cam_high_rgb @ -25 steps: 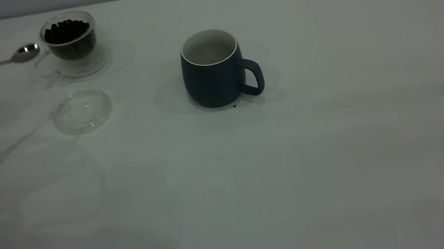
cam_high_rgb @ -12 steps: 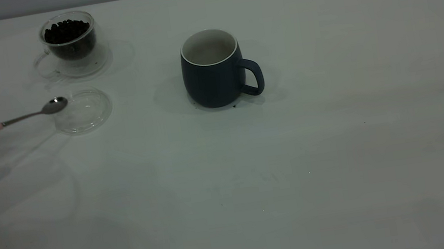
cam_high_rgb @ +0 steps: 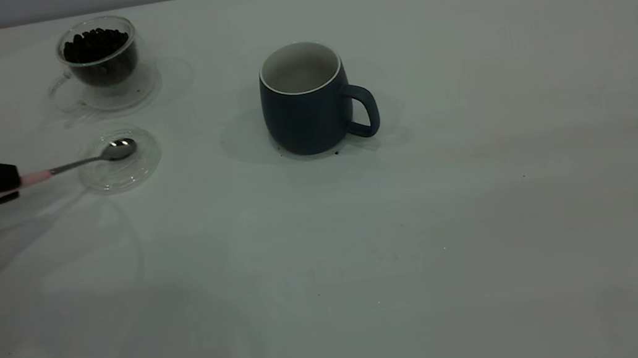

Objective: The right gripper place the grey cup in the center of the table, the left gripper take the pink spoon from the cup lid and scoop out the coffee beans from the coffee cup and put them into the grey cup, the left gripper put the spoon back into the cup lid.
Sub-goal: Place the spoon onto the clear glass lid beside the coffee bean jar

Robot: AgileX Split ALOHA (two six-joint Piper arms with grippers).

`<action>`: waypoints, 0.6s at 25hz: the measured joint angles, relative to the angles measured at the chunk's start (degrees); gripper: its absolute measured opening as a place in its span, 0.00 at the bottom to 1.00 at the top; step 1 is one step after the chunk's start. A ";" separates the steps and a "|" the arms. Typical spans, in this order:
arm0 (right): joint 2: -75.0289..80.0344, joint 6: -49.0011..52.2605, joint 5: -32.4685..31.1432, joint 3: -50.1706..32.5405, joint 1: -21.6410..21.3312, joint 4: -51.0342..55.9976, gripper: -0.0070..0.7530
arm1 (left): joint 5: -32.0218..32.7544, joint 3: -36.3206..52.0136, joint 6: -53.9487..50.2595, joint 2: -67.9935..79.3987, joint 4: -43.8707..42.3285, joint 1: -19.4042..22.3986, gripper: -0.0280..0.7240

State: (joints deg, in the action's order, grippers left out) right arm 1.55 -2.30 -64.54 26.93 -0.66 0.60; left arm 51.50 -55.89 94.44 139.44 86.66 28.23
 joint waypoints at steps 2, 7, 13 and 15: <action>0.00 0.00 0.00 0.00 0.00 0.00 0.79 | -1.29 0.00 0.05 0.00 0.56 -0.89 0.20; 0.00 0.00 0.00 0.00 0.00 0.00 0.79 | -2.29 0.00 1.39 0.00 2.97 -1.98 0.20; 0.00 0.00 0.00 0.00 0.00 0.00 0.79 | -2.29 0.00 1.54 0.00 4.40 -1.98 0.20; 0.00 0.00 0.00 0.00 0.00 0.00 0.79 | -2.29 0.00 1.58 0.00 4.46 -1.98 0.20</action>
State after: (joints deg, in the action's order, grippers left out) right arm 1.55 -2.30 -64.54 26.93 -0.66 0.60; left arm 49.21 -55.89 96.03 139.44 91.12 26.26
